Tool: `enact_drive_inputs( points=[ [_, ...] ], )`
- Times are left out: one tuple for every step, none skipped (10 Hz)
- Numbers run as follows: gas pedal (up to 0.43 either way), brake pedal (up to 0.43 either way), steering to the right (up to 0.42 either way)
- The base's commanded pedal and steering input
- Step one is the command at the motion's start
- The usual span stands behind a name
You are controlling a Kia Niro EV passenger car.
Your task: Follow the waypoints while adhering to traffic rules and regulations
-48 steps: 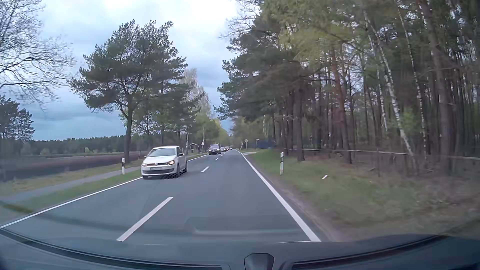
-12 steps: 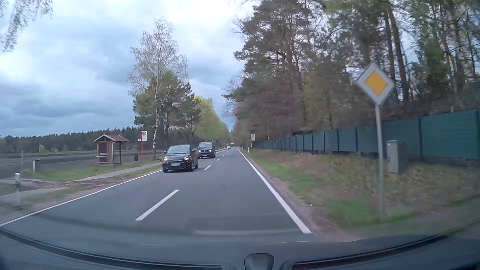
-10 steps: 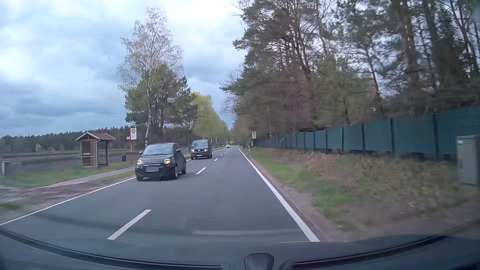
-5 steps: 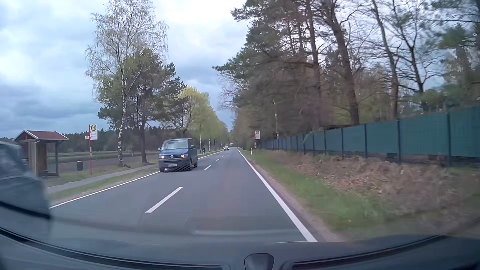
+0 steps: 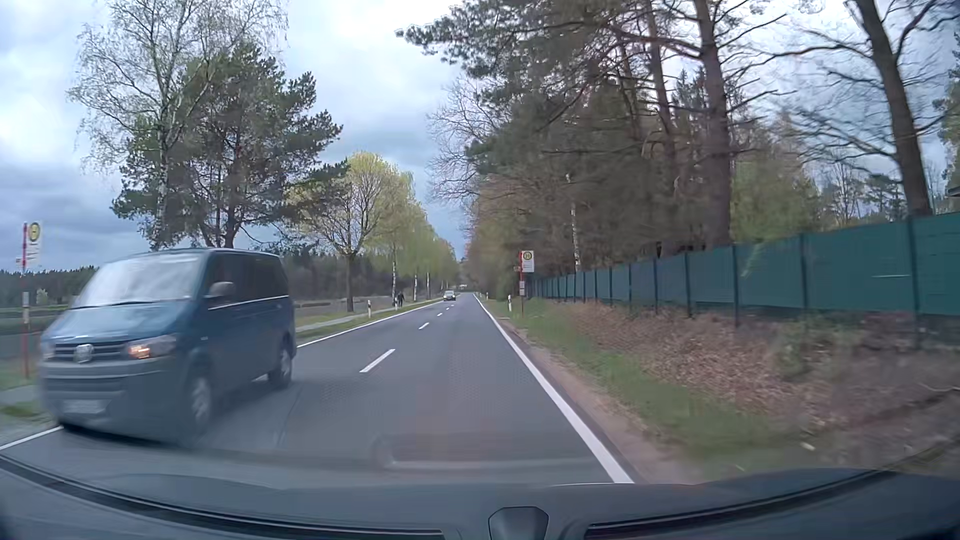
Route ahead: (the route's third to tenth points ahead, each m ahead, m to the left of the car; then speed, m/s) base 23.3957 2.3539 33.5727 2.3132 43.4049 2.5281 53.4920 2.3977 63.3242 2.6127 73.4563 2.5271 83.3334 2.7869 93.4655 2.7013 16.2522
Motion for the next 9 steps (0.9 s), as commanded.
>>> enact_drive_inputs(
  points=[
    [0.079,0.0,-0.004],
    [0.079,0.0,-0.004],
    [0.079,0.0,-0.004],
    [0.079,0.0,-0.004],
    [0.079,0.0,-0.005],
    [0.079,0.0,-0.005],
    [0.079,0.0,-0.005],
    [0.079,0.0,-0.005],
    [0.079,0.0,-0.005]
  ],
)
